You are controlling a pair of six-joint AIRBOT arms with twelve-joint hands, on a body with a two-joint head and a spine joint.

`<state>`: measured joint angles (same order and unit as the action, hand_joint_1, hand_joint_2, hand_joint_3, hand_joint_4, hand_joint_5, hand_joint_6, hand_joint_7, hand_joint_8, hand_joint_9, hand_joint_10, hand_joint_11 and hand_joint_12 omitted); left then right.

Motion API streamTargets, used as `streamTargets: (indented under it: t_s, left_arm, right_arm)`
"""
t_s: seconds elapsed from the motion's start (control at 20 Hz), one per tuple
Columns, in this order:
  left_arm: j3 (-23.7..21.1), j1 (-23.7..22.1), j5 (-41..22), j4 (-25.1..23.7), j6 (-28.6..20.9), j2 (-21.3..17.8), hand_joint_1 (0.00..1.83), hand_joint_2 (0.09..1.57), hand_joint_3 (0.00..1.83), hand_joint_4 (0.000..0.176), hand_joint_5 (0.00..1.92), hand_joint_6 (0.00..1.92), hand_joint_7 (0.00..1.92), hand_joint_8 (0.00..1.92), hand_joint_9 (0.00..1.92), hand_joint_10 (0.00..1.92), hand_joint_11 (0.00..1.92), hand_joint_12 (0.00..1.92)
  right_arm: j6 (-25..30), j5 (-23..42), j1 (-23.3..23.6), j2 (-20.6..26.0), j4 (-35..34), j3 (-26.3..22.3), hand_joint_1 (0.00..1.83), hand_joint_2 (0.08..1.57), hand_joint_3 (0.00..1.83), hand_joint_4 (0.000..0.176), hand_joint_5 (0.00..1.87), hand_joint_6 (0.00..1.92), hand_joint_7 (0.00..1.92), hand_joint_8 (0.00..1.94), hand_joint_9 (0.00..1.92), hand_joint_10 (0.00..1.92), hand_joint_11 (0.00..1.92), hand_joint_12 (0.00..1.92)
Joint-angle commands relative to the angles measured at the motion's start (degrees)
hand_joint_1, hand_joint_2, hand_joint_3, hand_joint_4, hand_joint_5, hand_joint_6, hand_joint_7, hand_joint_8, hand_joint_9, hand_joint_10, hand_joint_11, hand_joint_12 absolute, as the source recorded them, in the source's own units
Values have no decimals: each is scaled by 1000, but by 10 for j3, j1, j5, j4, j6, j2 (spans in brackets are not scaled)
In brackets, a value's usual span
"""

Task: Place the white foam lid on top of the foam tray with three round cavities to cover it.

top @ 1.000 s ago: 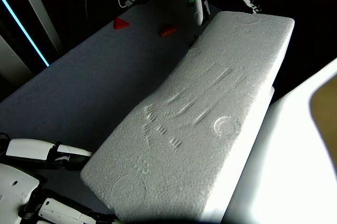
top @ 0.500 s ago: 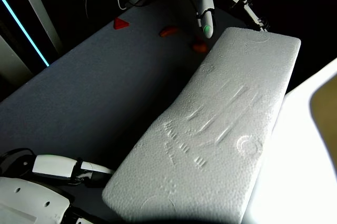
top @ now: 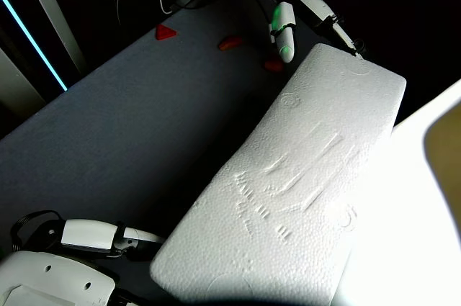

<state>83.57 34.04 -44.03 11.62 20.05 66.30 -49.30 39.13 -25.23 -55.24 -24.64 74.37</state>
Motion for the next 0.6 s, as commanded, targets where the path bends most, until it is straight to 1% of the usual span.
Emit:
streamTargets:
  t_s: [0.0, 0.05, 0.1, 0.15, 0.2, 0.25, 0.3, 0.35, 0.4, 0.45, 0.5, 0.55]
  left_arm:
    - [-3, -8, -68, -38, -2, 7, 410, 1102, 0, 0, 0, 0, 0, 0, 0, 0, 0, 528]
    - [-1, -7, -65, -36, -1, 8, 408, 1094, 0, 0, 0, 0, 0, 0, 0, 0, 0, 556]
    - [1, -7, -61, -35, -1, 10, 404, 1082, 0, 0, 0, 0, 0, 0, 0, 0, 0, 564]
    - [3, -7, -60, -34, -1, 11, 383, 1074, 0, 0, 0, 0, 0, 0, 0, 0, 0, 565]
    - [3, -6, -59, -32, 0, 11, 391, 1070, 0, 0, 0, 0, 0, 0, 0, 0, 0, 526]
    - [4, -6, -56, -31, 2, 12, 399, 1078, 0, 0, 0, 0, 0, 0, 0, 0, 0, 447]
    - [5, -6, -56, -29, 2, 12, 402, 1084, 2, 0, 0, 0, 0, 0, 0, 0, 0, 430]
    - [5, -5, -55, -29, 2, 12, 398, 1083, 2, 2, 0, 0, 0, 0, 0, 0, 0, 427]
    - [5, -5, -56, -29, 2, 12, 385, 1083, 2, 21, 0, 0, 0, 0, 0, 0, 0, 427]
    - [5, -5, -56, -30, 2, 12, 379, 1085, 1, 29, 0, 0, 0, 0, 0, 0, 0, 451]
    - [5, -5, -59, -31, 1, 12, 375, 1081, 0, 34, 0, 0, 0, 0, 0, 0, 0, 457]
    - [4, -4, -62, -33, -2, 12, 364, 1081, 0, 46, 0, 0, 0, 0, 0, 0, 0, 419]
  right_arm:
    - [6, 56, 7, -4, 48, -3, 602, 1232, 0, 0, 2, 153, 49, 46, 0, 192, 0, 1084]
    - [6, 54, 7, -4, 46, -1, 580, 1239, 1, 0, 11, 72, 52, 23, 1, 155, 0, 972]
    - [6, 51, 7, -4, 45, 0, 566, 1235, 0, 0, 32, 42, 66, 12, 0, 156, 0, 889]
    - [6, 48, 7, -4, 43, 3, 553, 1211, 0, 0, 13, 16, 30, 10, 0, 64, 0, 551]
    - [6, 45, 7, -4, 41, 4, 543, 1224, 1, 0, 31, 9, 29, 4, 0, 24, 0, 265]
    - [5, 43, 6, -4, 38, 5, 566, 1200, 0, 0, 5, 1, 5, 0, 0, 4, 0, 88]
    - [3, 41, 4, -4, 34, 5, 551, 1196, 0, 0, 0, 0, 0, 0, 0, 0, 0, 17]
    - [0, 41, 2, -4, 27, 5, 530, 1199, 2, 0, 0, 0, 0, 0, 0, 0, 0, 3]
    - [-2, 41, -1, -4, 20, 5, 501, 1202, 3, 0, 0, 0, 0, 0, 0, 0, 3, 2]
    - [-3, 41, -2, -4, 18, 5, 475, 1204, 4, 0, 0, 0, 0, 0, 0, 0, 21, 11]
    - [-3, 41, -5, -4, 15, 5, 448, 1217, 9, 0, 0, 0, 0, 0, 0, 0, 21, 13]
    - [-3, 41, -7, -4, 13, 3, 454, 1230, 14, 0, 0, 0, 0, 0, 0, 0, 3, 2]
